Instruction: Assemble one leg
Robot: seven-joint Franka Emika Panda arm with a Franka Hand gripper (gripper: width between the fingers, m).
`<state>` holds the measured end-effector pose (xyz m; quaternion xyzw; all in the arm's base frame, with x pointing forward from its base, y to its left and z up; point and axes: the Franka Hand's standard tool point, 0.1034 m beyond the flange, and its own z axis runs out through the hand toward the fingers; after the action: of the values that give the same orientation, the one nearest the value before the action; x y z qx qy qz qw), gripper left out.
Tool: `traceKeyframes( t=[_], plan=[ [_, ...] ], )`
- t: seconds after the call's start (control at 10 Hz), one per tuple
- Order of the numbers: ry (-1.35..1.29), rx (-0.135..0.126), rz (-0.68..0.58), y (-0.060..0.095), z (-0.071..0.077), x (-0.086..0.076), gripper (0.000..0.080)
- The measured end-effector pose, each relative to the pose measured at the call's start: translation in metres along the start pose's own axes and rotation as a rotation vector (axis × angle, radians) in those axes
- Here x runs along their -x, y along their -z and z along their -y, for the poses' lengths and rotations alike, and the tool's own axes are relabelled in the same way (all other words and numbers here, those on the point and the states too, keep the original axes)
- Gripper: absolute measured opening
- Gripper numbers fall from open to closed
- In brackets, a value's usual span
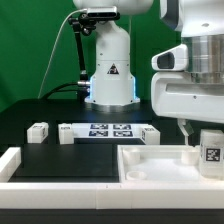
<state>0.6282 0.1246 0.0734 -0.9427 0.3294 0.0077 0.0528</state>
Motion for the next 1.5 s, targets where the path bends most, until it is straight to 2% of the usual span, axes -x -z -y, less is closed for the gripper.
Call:
traceKeyframes(
  t=[0.2, 0.6, 0.8, 0.9, 1.0, 1.2, 1.4, 1.5],
  plan=[
    [0.134, 0.008, -0.005, -0.0002, 0.0018, 0.0022, 0.0649],
    [0.493, 0.009, -0.004, 0.0002, -0.0031, -0.0033, 0.0649],
    [0.583, 0.010, -0.004, 0.0002, -0.0061, -0.0065, 0.0649],
    [0.581, 0.010, -0.004, 0.0002, -0.0059, -0.0063, 0.0534],
    [0.581, 0.010, -0.004, 0.0002, -0.0060, -0.0064, 0.0534],
    [0.581, 0.010, -0.004, 0.0002, -0.0060, -0.0065, 0.0289],
    [0.544, 0.011, 0.002, 0.0003, -0.0064, -0.0062, 0.0289],
    [0.543, 0.020, 0.026, 0.0008, -0.0067, -0.0059, 0.0289]
  ],
)
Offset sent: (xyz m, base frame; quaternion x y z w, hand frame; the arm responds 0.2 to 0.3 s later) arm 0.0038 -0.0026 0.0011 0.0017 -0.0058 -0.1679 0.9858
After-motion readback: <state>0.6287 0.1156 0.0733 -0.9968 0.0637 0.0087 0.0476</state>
